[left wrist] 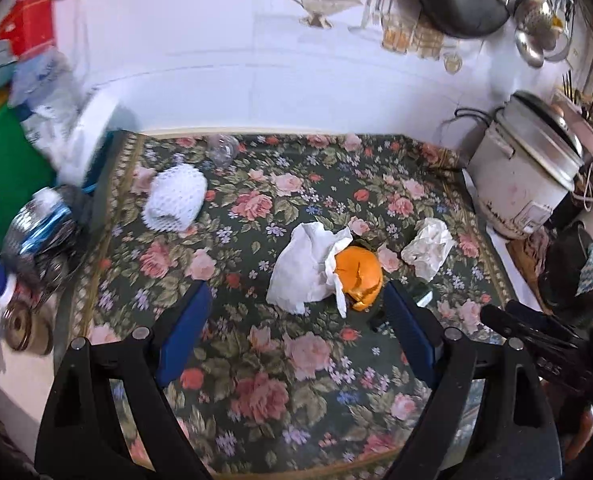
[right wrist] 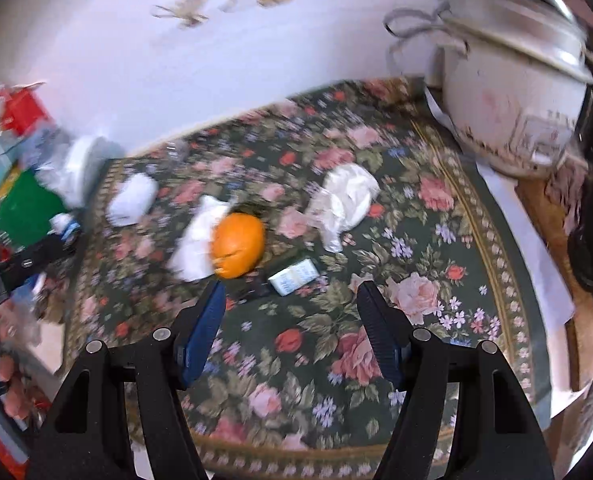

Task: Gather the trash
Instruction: 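Raise both tools back toward the remaining items on the tablecloth, then grasp the white tissue with the left tool while the right tool grasps the dark green jar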

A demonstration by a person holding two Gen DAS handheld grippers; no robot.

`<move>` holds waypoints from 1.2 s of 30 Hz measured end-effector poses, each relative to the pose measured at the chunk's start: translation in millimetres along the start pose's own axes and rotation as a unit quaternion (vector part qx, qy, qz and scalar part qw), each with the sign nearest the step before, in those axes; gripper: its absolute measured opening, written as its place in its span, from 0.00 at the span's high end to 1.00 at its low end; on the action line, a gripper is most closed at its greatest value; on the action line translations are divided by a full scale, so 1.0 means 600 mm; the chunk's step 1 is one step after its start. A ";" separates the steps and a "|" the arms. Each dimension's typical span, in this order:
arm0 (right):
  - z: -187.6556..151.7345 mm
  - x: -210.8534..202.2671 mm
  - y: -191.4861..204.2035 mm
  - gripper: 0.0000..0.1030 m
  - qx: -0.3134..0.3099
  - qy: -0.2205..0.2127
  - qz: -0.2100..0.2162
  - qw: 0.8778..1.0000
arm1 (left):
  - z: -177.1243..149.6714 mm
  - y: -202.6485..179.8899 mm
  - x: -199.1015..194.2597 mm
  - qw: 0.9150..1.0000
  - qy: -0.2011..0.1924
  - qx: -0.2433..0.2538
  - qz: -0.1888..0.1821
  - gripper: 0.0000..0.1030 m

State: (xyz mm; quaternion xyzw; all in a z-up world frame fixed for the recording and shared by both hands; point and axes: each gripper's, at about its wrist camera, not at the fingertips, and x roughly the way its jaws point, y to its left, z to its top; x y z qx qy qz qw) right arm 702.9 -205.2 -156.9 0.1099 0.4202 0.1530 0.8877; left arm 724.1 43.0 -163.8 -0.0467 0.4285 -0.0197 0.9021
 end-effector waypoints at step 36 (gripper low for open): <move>0.018 0.196 0.013 0.59 0.095 0.064 -0.028 0.993 | 0.037 0.046 0.348 0.979 0.184 -0.021 -0.091 0.69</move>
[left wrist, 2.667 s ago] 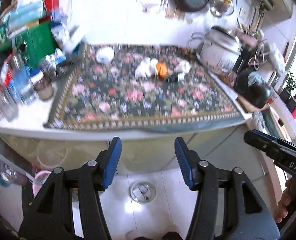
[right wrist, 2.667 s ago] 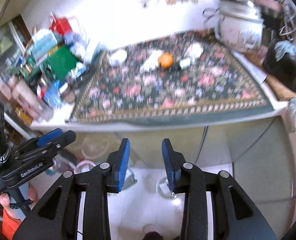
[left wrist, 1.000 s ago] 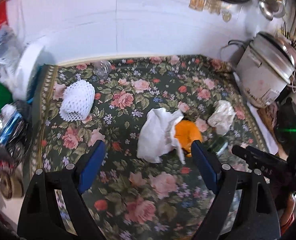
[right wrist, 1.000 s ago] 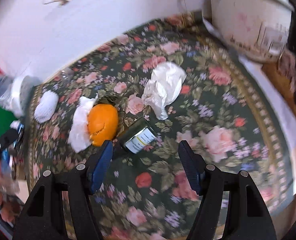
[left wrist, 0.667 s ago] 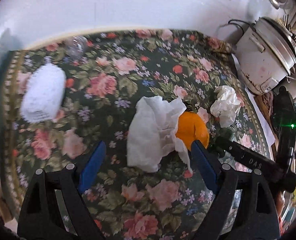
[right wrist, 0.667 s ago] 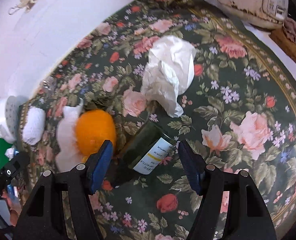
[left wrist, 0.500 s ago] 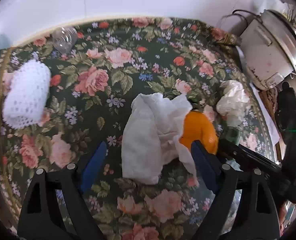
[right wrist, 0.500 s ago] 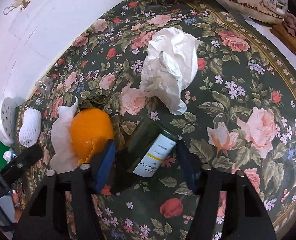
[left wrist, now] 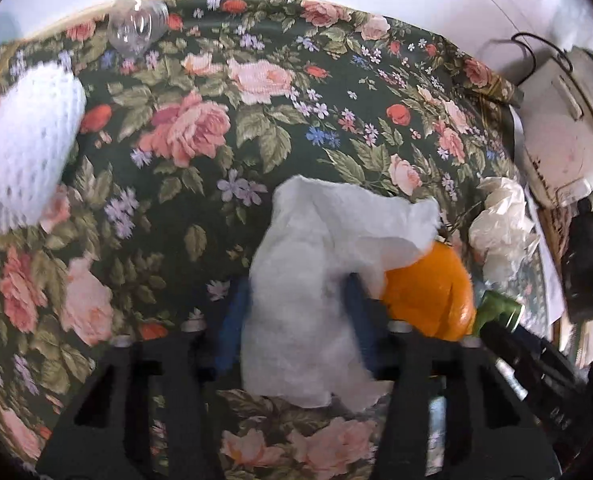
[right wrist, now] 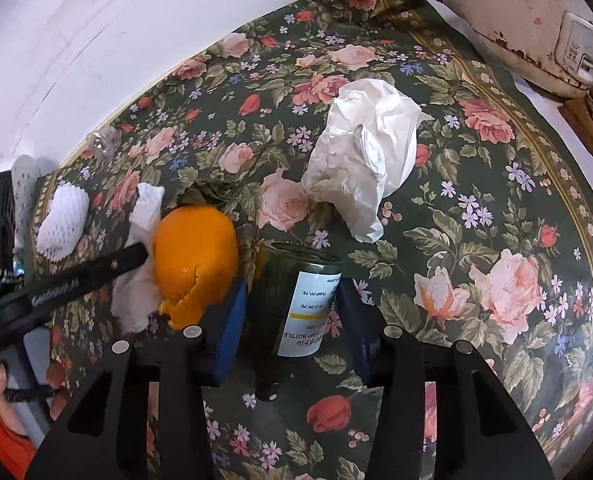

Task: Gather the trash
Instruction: 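Grasp the white tissue with the left tool while the right tool grasps the dark green jar, then carry the tissue and green jar down over the floor bin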

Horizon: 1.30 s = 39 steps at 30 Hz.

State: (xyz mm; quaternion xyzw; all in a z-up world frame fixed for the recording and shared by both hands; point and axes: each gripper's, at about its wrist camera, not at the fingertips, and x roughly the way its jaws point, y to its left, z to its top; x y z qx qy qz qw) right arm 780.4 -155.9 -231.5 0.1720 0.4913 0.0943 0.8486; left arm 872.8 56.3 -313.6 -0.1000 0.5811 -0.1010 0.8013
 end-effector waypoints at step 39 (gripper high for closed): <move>-0.204 -0.306 0.041 0.61 -0.188 -0.095 0.092 0.973 | -0.403 -0.107 -0.395 0.971 -0.221 -0.008 0.086 0.91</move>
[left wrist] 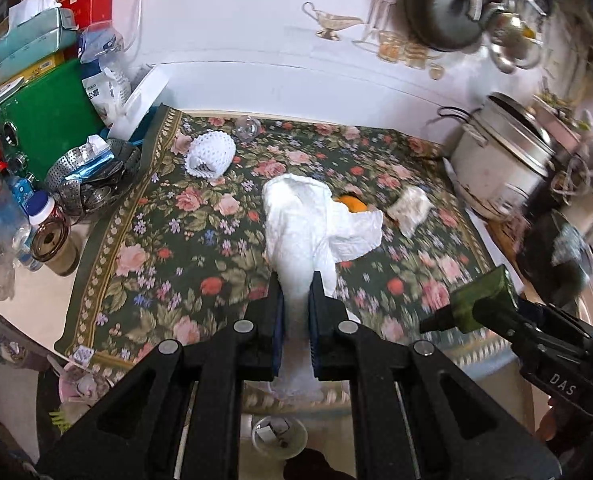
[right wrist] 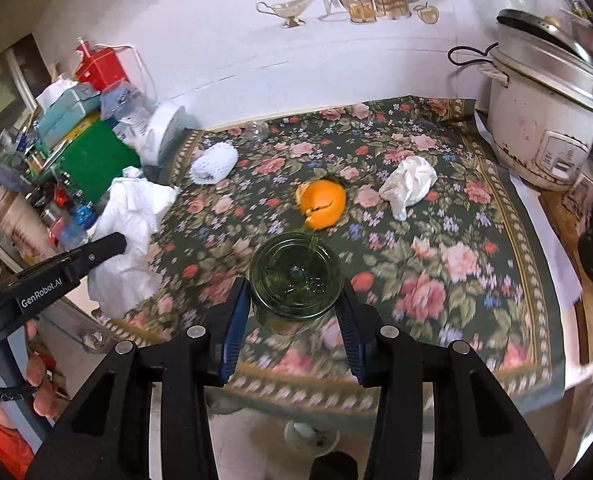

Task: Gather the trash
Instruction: 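Carry the tissue and green jar down over the floor bin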

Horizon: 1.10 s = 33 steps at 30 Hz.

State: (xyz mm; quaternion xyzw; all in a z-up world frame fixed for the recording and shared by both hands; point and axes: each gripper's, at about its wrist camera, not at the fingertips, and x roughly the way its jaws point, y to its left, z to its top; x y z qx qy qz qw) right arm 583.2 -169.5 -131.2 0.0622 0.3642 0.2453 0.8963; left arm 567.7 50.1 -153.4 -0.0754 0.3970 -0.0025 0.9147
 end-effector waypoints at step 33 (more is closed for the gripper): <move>-0.460 0.118 0.087 0.61 0.102 0.155 -0.049 0.981 | -0.517 0.105 0.158 0.974 0.225 0.029 -0.027 0.91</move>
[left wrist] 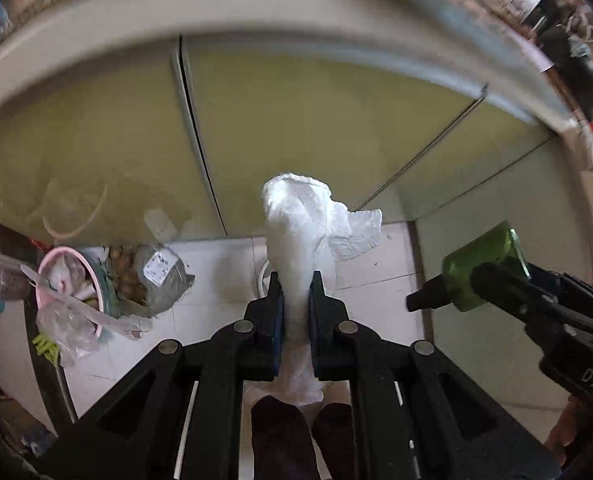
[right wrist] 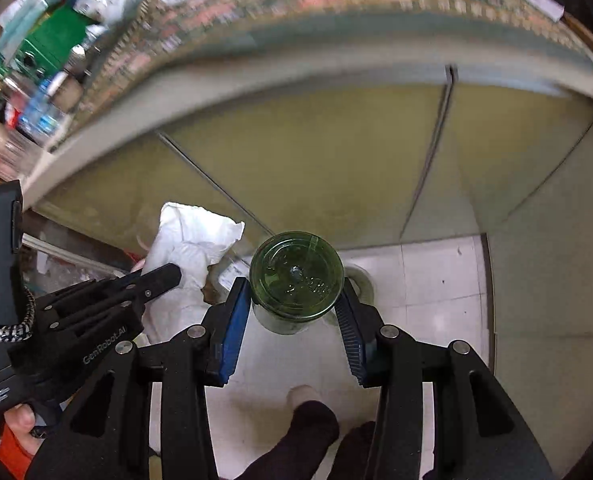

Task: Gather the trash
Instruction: 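Carry the tissue and green jar down over the floor bin, then open both tools to drop the tissue and jar into the bin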

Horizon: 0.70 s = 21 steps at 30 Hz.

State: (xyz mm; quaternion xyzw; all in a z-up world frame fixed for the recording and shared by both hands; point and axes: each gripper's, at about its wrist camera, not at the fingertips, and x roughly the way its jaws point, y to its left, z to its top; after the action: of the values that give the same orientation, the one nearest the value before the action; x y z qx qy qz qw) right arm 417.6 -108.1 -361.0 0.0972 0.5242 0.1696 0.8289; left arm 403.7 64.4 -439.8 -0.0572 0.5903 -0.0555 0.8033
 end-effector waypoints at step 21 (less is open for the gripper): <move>-0.084 0.437 -0.161 0.61 -0.051 0.087 0.018 0.995 | -0.096 0.084 0.450 0.994 0.052 -0.100 -0.007 0.91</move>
State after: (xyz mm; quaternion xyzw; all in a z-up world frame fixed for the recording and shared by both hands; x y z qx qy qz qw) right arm 492.4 -97.8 -635.1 0.0490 0.5835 0.2184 0.7807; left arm 429.8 70.1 -718.9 -0.1382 0.6334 -0.0049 0.7614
